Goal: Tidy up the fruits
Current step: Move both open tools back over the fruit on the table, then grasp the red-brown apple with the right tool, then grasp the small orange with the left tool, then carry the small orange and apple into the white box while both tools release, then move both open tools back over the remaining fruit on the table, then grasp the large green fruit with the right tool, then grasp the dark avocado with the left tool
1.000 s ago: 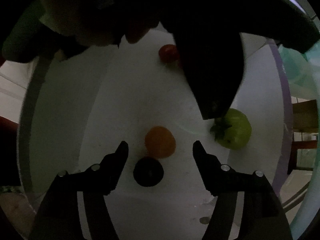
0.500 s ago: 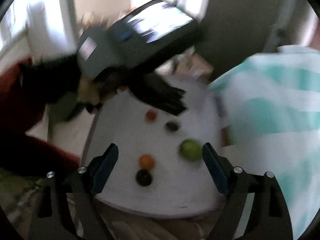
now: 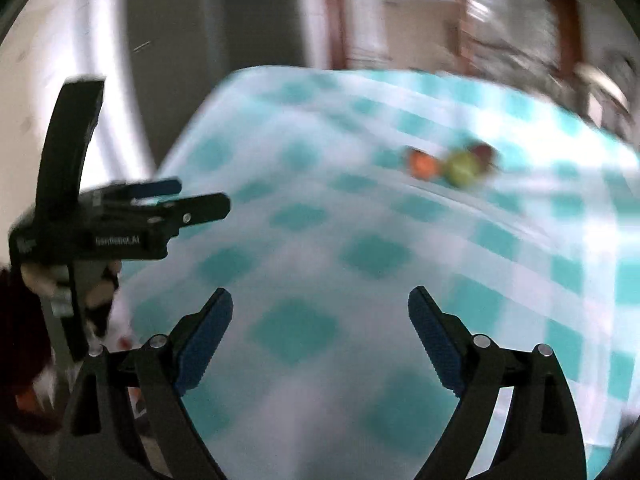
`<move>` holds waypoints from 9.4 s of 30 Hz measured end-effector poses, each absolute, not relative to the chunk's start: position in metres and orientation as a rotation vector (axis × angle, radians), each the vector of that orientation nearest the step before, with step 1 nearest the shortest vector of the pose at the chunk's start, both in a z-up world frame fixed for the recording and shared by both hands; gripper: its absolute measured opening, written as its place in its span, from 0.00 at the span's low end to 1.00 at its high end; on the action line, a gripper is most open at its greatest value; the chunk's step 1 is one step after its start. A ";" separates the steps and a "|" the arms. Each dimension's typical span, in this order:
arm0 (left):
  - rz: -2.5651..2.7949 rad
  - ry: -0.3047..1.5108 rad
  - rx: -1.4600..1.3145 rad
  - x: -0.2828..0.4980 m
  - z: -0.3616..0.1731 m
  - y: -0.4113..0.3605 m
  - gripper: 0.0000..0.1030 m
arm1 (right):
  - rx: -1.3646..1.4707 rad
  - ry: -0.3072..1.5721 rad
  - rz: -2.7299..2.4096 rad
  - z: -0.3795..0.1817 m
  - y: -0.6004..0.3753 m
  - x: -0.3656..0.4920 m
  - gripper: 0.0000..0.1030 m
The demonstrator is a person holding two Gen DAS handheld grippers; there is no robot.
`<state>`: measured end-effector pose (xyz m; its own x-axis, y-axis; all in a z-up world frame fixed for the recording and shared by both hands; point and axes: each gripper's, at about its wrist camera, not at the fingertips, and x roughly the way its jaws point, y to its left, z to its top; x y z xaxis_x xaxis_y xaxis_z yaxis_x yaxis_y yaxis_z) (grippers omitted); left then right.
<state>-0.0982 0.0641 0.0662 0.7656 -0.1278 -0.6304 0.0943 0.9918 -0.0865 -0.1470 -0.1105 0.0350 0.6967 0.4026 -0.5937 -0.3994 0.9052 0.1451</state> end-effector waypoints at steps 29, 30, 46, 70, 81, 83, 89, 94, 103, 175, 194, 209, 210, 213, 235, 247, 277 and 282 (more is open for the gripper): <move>-0.180 0.694 -0.504 0.048 0.019 0.079 0.98 | 0.543 0.972 -0.164 0.002 -0.154 0.246 0.84; -0.182 0.694 -0.503 0.048 0.019 0.079 0.98 | 0.521 0.985 -0.183 0.000 -0.151 0.249 0.83; -0.183 0.715 -0.452 0.050 0.016 0.071 0.98 | 0.600 0.743 0.022 -0.012 -0.241 0.075 0.57; -0.108 0.912 0.150 0.173 0.004 -0.030 0.68 | 0.594 0.710 0.138 -0.019 -0.241 0.050 0.58; -0.166 0.883 0.169 0.151 0.004 -0.034 0.43 | 0.610 0.714 0.145 -0.022 -0.243 0.053 0.58; -0.149 0.866 0.151 0.133 0.006 -0.035 0.43 | 0.608 0.714 0.146 -0.022 -0.243 0.052 0.58; -0.139 0.865 0.037 0.113 0.008 -0.022 0.43 | 0.575 0.704 0.145 -0.019 -0.237 0.051 0.58; -0.147 0.882 -0.026 0.115 0.007 -0.018 0.43 | 0.529 0.679 0.137 -0.015 -0.231 0.052 0.58; -0.118 0.885 -0.025 0.076 0.010 -0.006 0.43 | 0.525 0.695 0.128 -0.015 -0.230 0.053 0.58; 0.308 1.336 -0.236 -0.349 -0.173 0.303 0.71 | -1.022 1.195 0.862 -0.188 0.264 -0.282 0.68; 0.275 0.682 -0.287 -0.279 0.056 0.255 0.98 | -0.299 0.618 0.901 0.053 0.085 -0.247 0.85; -0.065 0.747 -0.179 0.031 0.026 0.072 0.98 | 0.099 0.761 0.332 0.017 -0.132 -0.021 0.85; -0.064 0.758 -0.224 0.046 0.021 0.074 0.98 | 0.110 0.772 0.317 0.014 -0.136 -0.007 0.85; -0.068 0.773 -0.332 0.064 0.016 0.086 0.98 | 0.146 0.803 0.302 0.006 -0.138 0.044 0.85; -0.076 0.768 -0.409 0.061 0.011 0.099 0.98 | 0.051 0.846 0.309 -0.003 -0.097 0.147 0.61; -0.104 0.865 -0.175 0.110 0.014 0.051 0.98 | 0.418 0.768 0.187 -0.009 -0.194 0.060 0.62; -0.164 0.786 -0.136 0.007 0.020 0.013 0.36 | 0.428 0.754 0.241 -0.011 -0.192 0.067 0.62; -0.170 0.823 -0.202 0.016 0.014 0.013 0.36 | 0.438 0.750 0.230 -0.011 -0.193 0.067 0.62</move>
<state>0.0157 0.0133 0.0138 0.6683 -0.2277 -0.7082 0.0713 0.9672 -0.2437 0.0667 -0.1932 -0.0108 0.7123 0.3536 -0.6063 -0.0466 0.8857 0.4618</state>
